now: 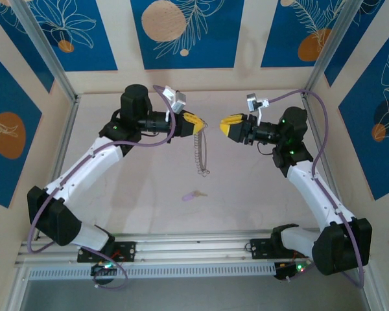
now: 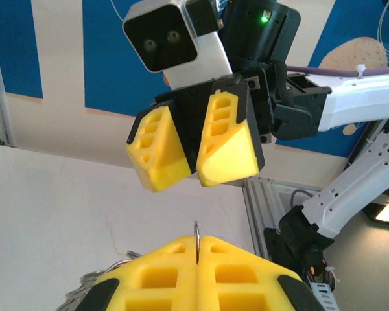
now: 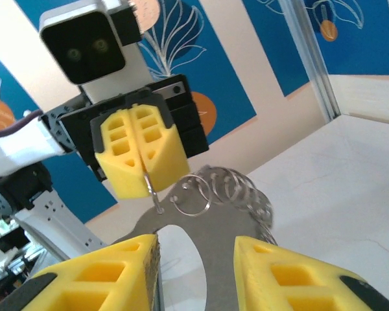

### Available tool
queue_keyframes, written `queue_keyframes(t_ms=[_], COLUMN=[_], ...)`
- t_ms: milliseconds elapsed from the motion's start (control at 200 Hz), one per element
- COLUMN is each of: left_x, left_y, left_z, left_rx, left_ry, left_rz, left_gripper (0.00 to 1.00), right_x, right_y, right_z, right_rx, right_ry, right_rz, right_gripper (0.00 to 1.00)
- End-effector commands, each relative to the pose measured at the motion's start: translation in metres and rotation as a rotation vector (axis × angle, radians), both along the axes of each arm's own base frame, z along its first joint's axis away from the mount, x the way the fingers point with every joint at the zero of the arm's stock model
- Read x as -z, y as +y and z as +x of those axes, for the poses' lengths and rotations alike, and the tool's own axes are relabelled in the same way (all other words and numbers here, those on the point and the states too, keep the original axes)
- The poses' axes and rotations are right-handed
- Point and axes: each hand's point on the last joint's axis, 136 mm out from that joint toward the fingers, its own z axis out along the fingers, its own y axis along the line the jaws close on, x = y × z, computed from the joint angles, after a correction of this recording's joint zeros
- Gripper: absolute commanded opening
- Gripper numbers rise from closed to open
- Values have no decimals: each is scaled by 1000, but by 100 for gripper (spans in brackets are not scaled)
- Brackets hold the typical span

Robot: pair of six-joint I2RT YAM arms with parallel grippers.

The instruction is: Put the keys on the keyring

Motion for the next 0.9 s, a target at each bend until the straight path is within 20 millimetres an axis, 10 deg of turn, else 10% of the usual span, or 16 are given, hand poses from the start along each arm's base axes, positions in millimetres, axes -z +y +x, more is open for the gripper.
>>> queue_keyframes(t_ms=[0,895], left_x=[-12,-18], left_y=[-1,-3], left_z=[-11,-14], left_rx=[63,94], left_ry=[-45,-27], left_rz=[-15,-28], left_gripper=[0,0], right_x=[-14,-18], right_y=[6,41], right_z=[-12,-4], right_rx=[-47,-133], right_ry=[-79,-107], right_rz=[-10,11], right_gripper=[35,28])
